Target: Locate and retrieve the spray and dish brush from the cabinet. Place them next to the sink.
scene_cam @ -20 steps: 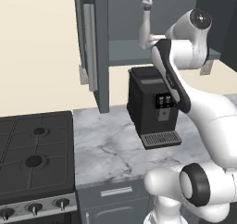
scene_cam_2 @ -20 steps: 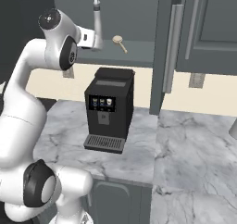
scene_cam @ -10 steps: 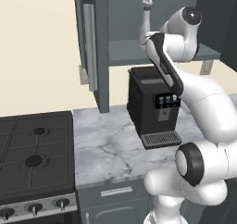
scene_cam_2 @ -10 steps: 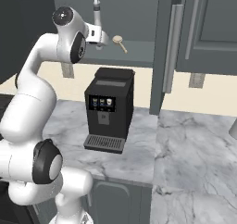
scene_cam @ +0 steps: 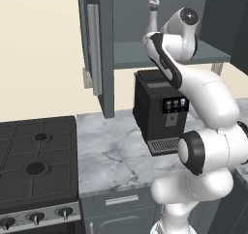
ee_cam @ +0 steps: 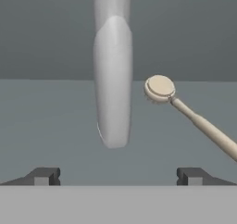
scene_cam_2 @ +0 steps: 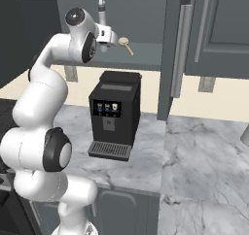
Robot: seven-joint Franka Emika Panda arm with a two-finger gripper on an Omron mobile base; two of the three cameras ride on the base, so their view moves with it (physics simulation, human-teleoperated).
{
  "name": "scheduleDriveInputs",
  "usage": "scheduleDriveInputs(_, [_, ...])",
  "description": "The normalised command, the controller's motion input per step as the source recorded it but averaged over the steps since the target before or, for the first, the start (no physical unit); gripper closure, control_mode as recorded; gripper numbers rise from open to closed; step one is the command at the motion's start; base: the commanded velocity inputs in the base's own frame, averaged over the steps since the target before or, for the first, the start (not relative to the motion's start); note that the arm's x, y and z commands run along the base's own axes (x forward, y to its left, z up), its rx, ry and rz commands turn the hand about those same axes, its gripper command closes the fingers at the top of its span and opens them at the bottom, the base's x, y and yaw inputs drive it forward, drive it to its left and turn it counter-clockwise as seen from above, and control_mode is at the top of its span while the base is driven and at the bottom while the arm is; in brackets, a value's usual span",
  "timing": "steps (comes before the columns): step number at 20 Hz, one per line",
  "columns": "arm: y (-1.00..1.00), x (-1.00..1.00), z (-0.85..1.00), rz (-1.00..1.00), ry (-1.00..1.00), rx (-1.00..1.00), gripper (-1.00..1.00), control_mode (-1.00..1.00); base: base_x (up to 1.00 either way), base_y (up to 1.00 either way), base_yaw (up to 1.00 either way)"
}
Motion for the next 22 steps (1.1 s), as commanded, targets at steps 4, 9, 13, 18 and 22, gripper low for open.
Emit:
scheduleDriveInputs(4, [0.00,0.61,-0.11,0.00,0.01,0.00,-1.00,-1.00,0.00,0.00,0.00])
scheduleDriveInputs(9, [-0.01,0.58,-0.04,0.00,0.02,0.00,-1.00,-1.00,0.00,0.00,0.00])
scheduleDriveInputs(13, [0.00,0.36,0.00,0.00,0.00,0.00,-1.00,-1.00,0.00,0.00,0.00])
scheduleDriveInputs(18, [0.00,0.29,0.00,0.00,0.00,0.00,-1.00,-1.00,0.00,0.00,0.00])
scheduleDriveInputs(22, [0.04,0.18,-0.05,0.00,0.00,0.00,1.00,-1.00,0.00,0.00,0.00])
